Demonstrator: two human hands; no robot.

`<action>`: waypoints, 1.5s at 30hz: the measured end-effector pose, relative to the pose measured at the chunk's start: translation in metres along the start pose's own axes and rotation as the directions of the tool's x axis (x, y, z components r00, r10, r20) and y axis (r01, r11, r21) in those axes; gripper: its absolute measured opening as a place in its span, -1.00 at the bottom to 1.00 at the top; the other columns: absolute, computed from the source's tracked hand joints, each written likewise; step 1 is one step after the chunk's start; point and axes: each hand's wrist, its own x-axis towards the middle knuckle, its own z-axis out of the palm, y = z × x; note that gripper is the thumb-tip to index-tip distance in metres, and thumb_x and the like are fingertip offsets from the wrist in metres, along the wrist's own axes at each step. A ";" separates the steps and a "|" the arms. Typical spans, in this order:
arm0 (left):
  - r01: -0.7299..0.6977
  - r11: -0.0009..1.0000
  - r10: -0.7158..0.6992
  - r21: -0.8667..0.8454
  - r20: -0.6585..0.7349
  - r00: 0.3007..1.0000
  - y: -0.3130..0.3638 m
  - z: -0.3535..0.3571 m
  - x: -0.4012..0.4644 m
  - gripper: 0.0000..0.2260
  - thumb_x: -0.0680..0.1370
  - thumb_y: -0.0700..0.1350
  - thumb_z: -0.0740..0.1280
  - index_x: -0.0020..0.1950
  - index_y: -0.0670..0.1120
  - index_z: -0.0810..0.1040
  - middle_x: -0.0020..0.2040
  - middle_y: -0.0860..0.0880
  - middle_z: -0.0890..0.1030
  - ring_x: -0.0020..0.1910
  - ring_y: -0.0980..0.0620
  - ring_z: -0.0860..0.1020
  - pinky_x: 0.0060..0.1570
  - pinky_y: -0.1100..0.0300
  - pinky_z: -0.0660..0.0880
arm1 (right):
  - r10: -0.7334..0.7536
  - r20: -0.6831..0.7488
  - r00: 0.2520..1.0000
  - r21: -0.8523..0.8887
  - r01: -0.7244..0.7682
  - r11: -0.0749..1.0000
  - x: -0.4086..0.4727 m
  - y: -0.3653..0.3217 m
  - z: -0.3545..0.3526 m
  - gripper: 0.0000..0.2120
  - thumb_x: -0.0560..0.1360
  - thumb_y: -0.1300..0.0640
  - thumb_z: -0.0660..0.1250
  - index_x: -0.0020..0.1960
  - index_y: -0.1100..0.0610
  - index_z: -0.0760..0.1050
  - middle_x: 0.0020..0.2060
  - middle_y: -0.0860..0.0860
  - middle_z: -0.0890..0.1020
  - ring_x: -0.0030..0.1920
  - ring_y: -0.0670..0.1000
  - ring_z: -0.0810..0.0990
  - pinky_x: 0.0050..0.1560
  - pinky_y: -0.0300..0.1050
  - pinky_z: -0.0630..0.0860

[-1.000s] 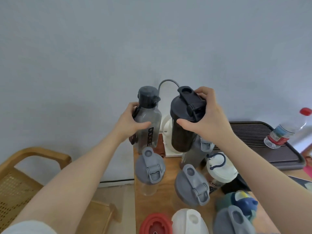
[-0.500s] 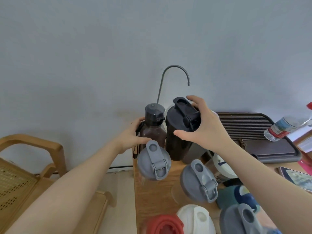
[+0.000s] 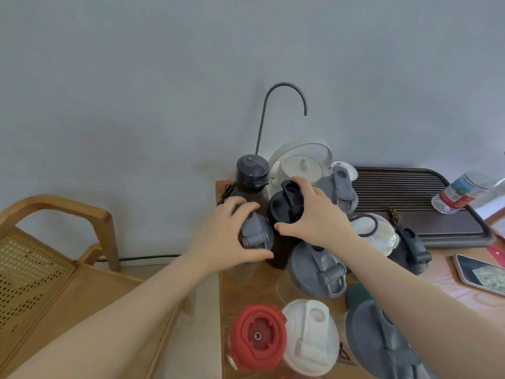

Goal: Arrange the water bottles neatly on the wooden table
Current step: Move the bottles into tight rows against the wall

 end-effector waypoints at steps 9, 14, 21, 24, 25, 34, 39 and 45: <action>-0.024 0.977 -0.008 0.214 0.149 0.989 0.003 0.004 -0.005 -0.10 0.27 0.09 0.45 0.48 -0.01 0.05 0.43 -0.08 0.06 0.32 -0.12 0.29 0.14 0.12 0.42 | 0.085 0.139 0.987 0.039 -0.091 0.995 0.007 0.001 0.006 -0.05 0.30 -0.10 0.46 0.49 -0.05 -0.06 0.34 0.22 0.30 0.24 0.27 0.44 0.15 0.08 0.46; -0.086 0.978 0.045 0.192 0.207 0.977 -0.004 -0.004 -0.017 -0.13 0.26 0.08 0.47 0.46 0.03 0.08 0.43 -0.05 0.06 0.32 -0.08 0.30 0.11 0.25 0.36 | 0.111 0.310 0.944 -0.172 -0.060 0.983 0.014 -0.011 0.005 -0.03 0.25 -0.17 0.48 0.46 -0.01 -0.02 0.30 0.23 0.32 0.21 0.28 0.45 0.14 0.14 0.50; -0.072 0.996 0.063 0.044 0.180 0.982 -0.008 0.001 -0.025 -0.18 0.21 0.08 0.43 0.40 0.06 0.17 0.34 0.02 0.09 0.26 -0.05 0.34 0.10 0.27 0.35 | 0.147 0.349 0.926 -0.285 -0.045 0.957 0.013 -0.011 -0.003 -0.21 0.30 -0.25 0.39 0.32 0.14 0.17 0.06 0.12 0.51 0.06 0.17 0.52 0.05 0.10 0.52; -0.085 0.996 0.080 0.025 0.159 0.984 -0.008 0.003 -0.025 -0.20 0.20 0.07 0.42 0.39 0.05 0.19 0.32 0.03 0.10 0.26 -0.04 0.33 0.12 0.27 0.34 | 0.137 0.360 0.923 -0.235 -0.053 0.971 0.012 -0.007 -0.004 -0.34 0.35 -0.19 0.35 0.26 0.17 0.20 -0.20 0.03 0.47 -0.09 0.12 0.51 -0.11 0.00 0.48; -0.077 0.997 0.073 0.020 0.151 0.986 -0.009 0.003 -0.025 -0.20 0.20 0.07 0.43 0.38 0.05 0.19 0.32 0.03 0.10 0.27 -0.05 0.32 0.11 0.26 0.36 | 0.129 0.369 0.921 -0.209 -0.053 0.977 0.011 -0.007 -0.004 -0.37 0.37 -0.15 0.34 0.25 0.17 0.19 -0.25 0.02 0.45 -0.14 0.09 0.50 -0.16 -0.03 0.45; 0.000 1.000 0.002 -0.014 0.178 0.984 -0.018 -0.005 -0.023 -0.14 0.26 0.10 0.49 0.44 0.09 0.11 0.40 0.04 0.02 0.38 -0.05 0.20 0.30 0.14 0.30 | 0.093 0.371 0.924 -0.175 -0.029 0.984 -0.004 -0.011 -0.011 -0.34 0.48 -0.18 0.23 0.39 0.20 0.14 -0.03 0.11 0.53 0.01 0.14 0.51 -0.05 -0.02 0.44; -0.020 0.999 0.013 0.050 0.152 0.988 -0.020 -0.005 -0.025 -0.09 0.17 0.37 0.27 0.46 0.18 0.06 0.51 -0.01 -0.05 0.46 -0.07 0.08 0.41 0.00 0.17 | -0.154 -0.205 0.967 -0.099 0.136 0.986 -0.052 0.023 -0.048 -0.53 0.49 -0.11 0.26 0.31 0.11 0.38 0.22 0.10 0.53 0.23 0.13 0.46 0.16 -0.01 0.37; -0.030 0.979 0.015 0.200 0.074 0.997 -0.007 -0.009 -0.025 -0.07 0.17 0.43 0.18 0.48 0.11 0.11 0.54 0.01 0.00 0.46 -0.11 0.07 0.40 -0.04 0.14 | 0.162 0.044 0.986 -0.043 -0.160 0.986 -0.057 0.085 -0.048 -0.37 0.37 -0.05 0.42 0.37 -0.01 0.28 0.31 0.13 0.39 0.32 0.14 0.37 0.25 0.01 0.35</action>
